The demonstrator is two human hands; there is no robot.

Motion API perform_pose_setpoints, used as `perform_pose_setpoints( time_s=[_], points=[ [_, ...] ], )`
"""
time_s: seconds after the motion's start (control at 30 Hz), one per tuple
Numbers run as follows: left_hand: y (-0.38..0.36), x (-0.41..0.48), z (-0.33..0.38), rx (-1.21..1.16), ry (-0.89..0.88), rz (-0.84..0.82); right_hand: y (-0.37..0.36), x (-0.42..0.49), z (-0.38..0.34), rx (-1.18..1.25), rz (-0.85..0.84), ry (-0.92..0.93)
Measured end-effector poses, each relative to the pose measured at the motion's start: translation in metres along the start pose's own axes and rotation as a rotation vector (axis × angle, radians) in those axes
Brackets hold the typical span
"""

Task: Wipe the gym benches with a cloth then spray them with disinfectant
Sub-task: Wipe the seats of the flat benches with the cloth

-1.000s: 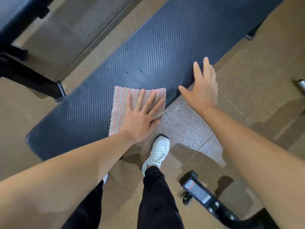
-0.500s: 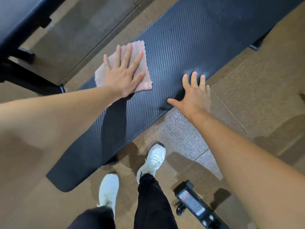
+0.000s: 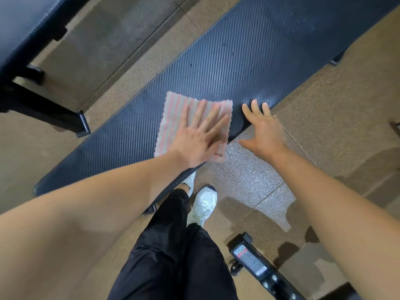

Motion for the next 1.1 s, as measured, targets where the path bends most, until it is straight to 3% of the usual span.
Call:
perform_pose_setpoints(
  time_s=[0.13, 0.23, 0.3, 0.47, 0.7, 0.83, 0.97, 1.1],
  points=[
    [-0.007, -0.017, 0.021, 0.004, -0.236, -0.061, 0.017, 0.0, 0.022, 0.202, 0.068, 0.007],
    [-0.012, -0.031, 0.011, 0.023, -0.211, -0.074, 0.039, 0.001, 0.044, 0.272, 0.239, -0.117],
    [-0.008, -0.029, 0.003, 0.028, -0.205, -0.089, 0.046, 0.007, 0.059, 0.277, 0.269, -0.218],
    [0.021, 0.019, -0.016, 0.023, -0.228, -0.104, 0.039, 0.034, 0.074, 0.022, 0.11, -0.263],
    [0.087, 0.136, -0.073, -0.041, 0.083, 0.019, 0.038, 0.049, 0.079, -0.075, -0.001, -0.254],
    [0.095, 0.156, -0.074, -0.089, 0.172, 0.061, 0.038, 0.052, 0.078, -0.094, -0.021, -0.239],
    [0.085, 0.154, -0.051, -0.129, 0.127, 0.051, 0.038, 0.051, 0.078, -0.1, -0.01, -0.235],
    [0.063, 0.148, -0.007, -0.109, -0.006, 0.004, 0.036, 0.046, 0.082, 0.058, -0.004, -0.233]
  ],
)
Point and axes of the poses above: each hand's wrist, its own x-axis towards the middle knuckle, its own y-axis out of the back of the hand, z = x × y, the point moved 8 cm from there along x, towards the middle knuckle, and after that the axes turned 12 degrees about -x, right-handed, at the moved point
